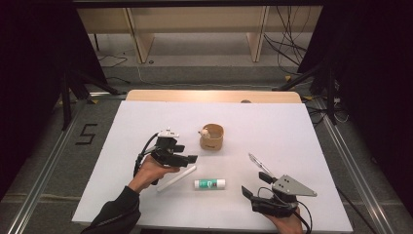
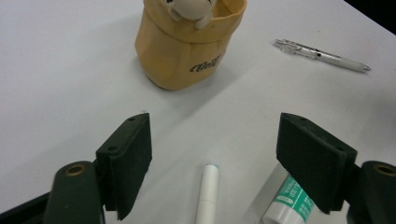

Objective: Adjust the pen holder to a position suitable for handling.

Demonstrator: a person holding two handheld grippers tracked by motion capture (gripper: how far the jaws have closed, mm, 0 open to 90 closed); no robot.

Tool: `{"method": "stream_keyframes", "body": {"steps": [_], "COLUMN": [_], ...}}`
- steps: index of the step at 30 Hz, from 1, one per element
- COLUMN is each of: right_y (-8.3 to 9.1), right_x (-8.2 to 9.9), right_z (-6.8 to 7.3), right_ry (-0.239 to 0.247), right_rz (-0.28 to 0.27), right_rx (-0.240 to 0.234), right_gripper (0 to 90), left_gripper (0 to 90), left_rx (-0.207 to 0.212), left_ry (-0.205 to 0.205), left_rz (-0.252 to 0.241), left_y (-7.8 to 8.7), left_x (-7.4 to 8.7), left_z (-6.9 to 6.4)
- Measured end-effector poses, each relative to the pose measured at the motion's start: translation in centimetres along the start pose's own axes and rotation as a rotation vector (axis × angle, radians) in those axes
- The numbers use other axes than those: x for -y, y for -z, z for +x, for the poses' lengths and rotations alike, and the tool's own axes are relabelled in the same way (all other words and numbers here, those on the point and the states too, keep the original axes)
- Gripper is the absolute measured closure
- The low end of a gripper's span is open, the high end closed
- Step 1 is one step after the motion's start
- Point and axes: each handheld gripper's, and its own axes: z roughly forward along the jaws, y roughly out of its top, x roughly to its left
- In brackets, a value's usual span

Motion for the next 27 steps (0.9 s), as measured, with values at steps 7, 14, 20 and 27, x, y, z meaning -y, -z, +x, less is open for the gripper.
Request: {"method": "stream_keyframes", "body": {"steps": [7, 14, 20, 27], "right_y": [0.0, 0.0, -0.2, -0.1], "right_x": [0.0, 0.1, 0.3, 0.3], "right_z": [-0.1, -0.2, -0.5, -0.6], "right_ry": [-0.004, -0.011, -0.028, -0.028], "right_rz": [-0.004, -0.004, -0.002, -0.004], "right_rx": [0.000, -0.005, -0.006, -0.003], "right_gripper": [22.9, 22.9, 22.9, 22.9], "left_gripper": [21.6, 18.3, 17.5, 17.5], "left_rx": [0.026, 0.043, 0.059, 0.065], "left_ry": [-0.033, -0.081, -0.109, -0.162], "left_rz": [0.028, 0.054, 0.063, 0.097], "left_y": [-0.2, 0.0, 0.5, 0.2], "left_x": [0.2, 0.2, 0.4, 0.6], "left_z": [-0.7, -1.7, -2.7, -3.6]}}
